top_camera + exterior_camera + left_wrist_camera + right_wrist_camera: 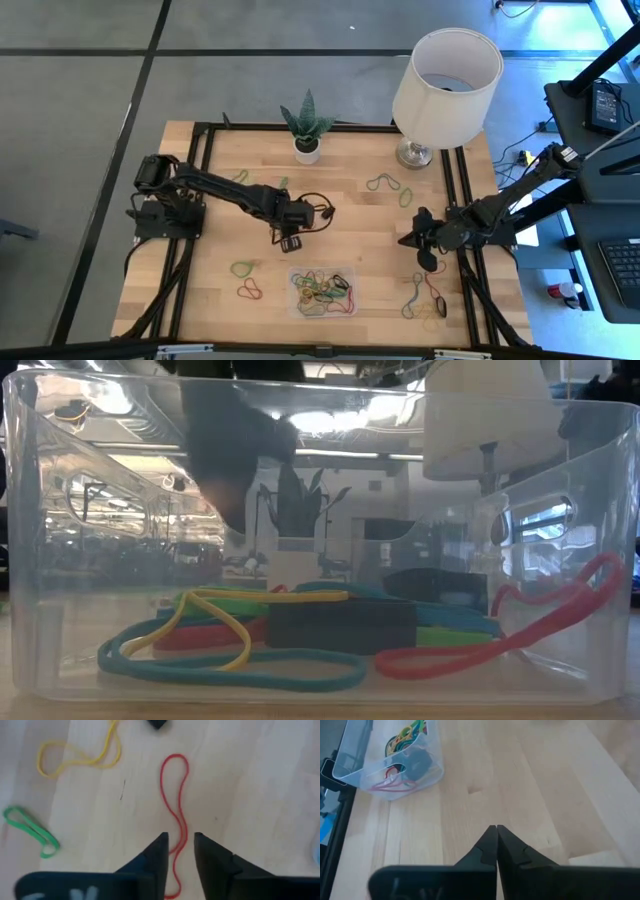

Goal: Pick and place rubber bands into bin
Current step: Put the red rubber band into the transparent bin

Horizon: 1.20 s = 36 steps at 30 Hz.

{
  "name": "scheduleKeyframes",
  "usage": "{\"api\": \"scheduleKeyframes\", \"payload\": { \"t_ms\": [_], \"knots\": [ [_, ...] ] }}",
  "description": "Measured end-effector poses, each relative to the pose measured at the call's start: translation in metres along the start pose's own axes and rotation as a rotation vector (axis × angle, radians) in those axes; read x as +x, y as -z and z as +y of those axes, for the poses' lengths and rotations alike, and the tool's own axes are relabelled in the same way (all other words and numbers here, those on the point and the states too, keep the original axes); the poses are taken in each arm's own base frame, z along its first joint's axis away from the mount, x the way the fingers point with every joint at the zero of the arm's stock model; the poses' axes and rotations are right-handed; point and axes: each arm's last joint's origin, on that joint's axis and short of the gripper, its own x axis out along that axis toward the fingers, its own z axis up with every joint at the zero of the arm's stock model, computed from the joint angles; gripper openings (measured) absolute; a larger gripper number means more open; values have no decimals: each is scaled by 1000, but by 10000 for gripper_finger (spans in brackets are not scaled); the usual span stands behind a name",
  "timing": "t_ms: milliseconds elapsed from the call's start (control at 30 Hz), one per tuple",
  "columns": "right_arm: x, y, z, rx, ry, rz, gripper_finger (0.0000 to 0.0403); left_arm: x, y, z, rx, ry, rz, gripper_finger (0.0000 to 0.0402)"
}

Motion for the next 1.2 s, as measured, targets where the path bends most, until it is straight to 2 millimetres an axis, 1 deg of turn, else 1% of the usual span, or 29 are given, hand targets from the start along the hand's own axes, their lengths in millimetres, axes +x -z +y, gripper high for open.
{"api": "scheduleKeyframes", "payload": {
  "t_ms": [100, 267, 467, 633, 733, 1000, 1200],
  "knots": [
    [0, 0, 0, 36, 3, -3, 4, 10, 7, 1, -52, -2, -2, 112],
    [0, 0, 0, 111, 7, -6, 6, 26, 15, 2, -24, 13, -45, 123],
    [0, -1, -1, 212, 28, -29, 6, 38, 23, 4, 92, 13, -69, 112],
    [0, -2, -1, 282, 37, -50, 6, 49, 33, 10, 91, 21, -49, 98],
    [0, -2, -1, 320, 36, -51, 7, 55, 40, 11, 92, 37, -53, 91],
    [0, -3, 1, 357, 18, -69, 7, 60, 49, 9, 109, 59, -68, 88],
    [0, -5, 2, 364, 3, -81, 7, 60, 48, 7, 168, 59, -67, 88]
  ]
}}
